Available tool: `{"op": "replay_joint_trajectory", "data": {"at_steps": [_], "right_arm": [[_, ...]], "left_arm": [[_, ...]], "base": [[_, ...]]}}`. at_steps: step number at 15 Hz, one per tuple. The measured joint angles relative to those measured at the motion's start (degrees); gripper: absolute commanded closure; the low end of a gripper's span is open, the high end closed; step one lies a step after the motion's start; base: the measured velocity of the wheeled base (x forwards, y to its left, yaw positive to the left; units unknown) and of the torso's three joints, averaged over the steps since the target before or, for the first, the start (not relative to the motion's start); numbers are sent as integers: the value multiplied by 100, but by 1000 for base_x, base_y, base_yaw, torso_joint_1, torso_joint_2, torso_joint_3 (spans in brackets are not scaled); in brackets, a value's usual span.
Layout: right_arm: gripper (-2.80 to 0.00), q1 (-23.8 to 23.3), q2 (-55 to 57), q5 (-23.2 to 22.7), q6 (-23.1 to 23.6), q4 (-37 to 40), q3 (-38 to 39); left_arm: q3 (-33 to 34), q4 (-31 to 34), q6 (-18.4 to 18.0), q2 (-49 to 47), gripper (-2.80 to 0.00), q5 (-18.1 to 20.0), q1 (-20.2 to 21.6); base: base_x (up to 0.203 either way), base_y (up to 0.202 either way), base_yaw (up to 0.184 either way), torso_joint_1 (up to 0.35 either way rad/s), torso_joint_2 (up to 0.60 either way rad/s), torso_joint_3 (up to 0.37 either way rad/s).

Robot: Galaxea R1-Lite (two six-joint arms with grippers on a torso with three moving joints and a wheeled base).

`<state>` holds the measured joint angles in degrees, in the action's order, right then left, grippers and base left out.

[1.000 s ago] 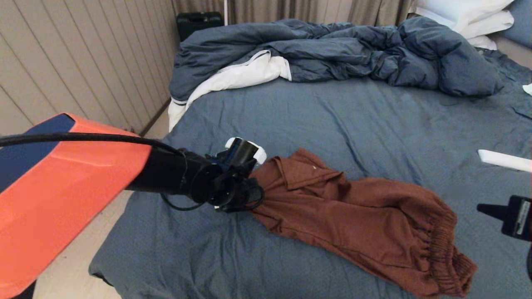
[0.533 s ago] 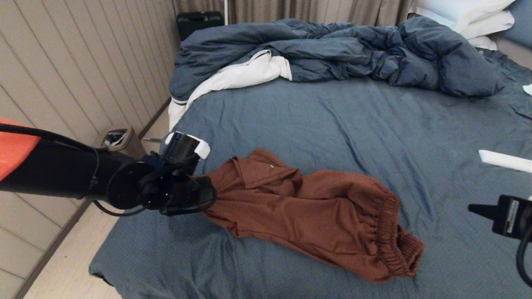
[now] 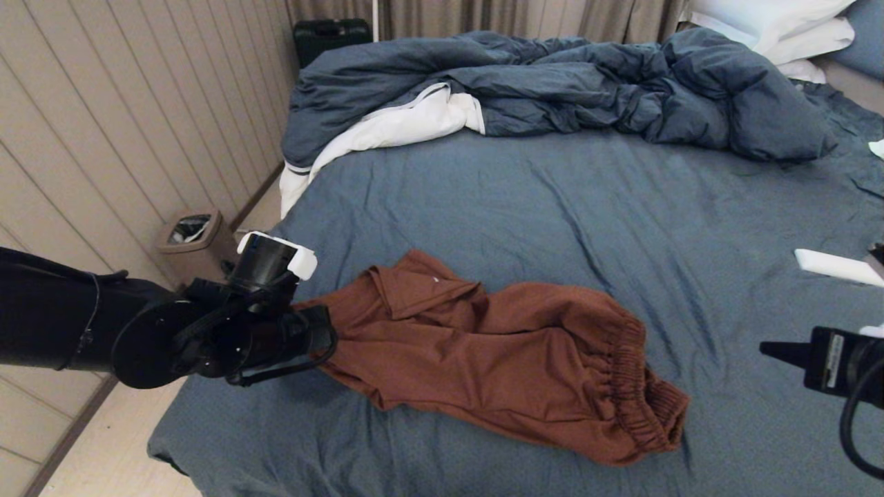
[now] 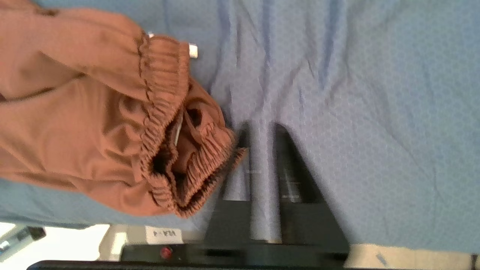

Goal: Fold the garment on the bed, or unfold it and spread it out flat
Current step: Unford the brown shorts

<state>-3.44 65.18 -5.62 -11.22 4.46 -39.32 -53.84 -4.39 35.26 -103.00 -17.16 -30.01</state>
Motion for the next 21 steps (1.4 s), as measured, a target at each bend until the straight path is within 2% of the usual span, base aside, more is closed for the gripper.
{"op": "replay_joint_trajectory", "data": {"at_steps": [5,11,12,13,17,21], "right_arm": [[-280,2,-16,-79,113,-1,-37],[-280,6,-27,-90,127,0,-177],[-280,6,-22,-90,124,-2,-204],[0,9,-17,-94,124,0,-227],[0,277,73,-140,118,38,-428],[0,574,452,-155,124,20,-707]], "left_arm": [[170,-272,-150,95,-280,2,-28],[310,-228,-490,1369,-280,2,137],[310,-219,-632,1607,0,2,151],[251,-202,-789,1763,0,0,155],[-322,89,-966,1675,0,110,111],[-1124,194,-908,679,0,347,-181]], "base": [[0,0,0,0,0,0],[0,0,0,0,0,0],[0,0,0,0,0,0],[0,0,0,0,0,0],[0,0,0,0,0,0],[0,0,0,0,0,0]]}}
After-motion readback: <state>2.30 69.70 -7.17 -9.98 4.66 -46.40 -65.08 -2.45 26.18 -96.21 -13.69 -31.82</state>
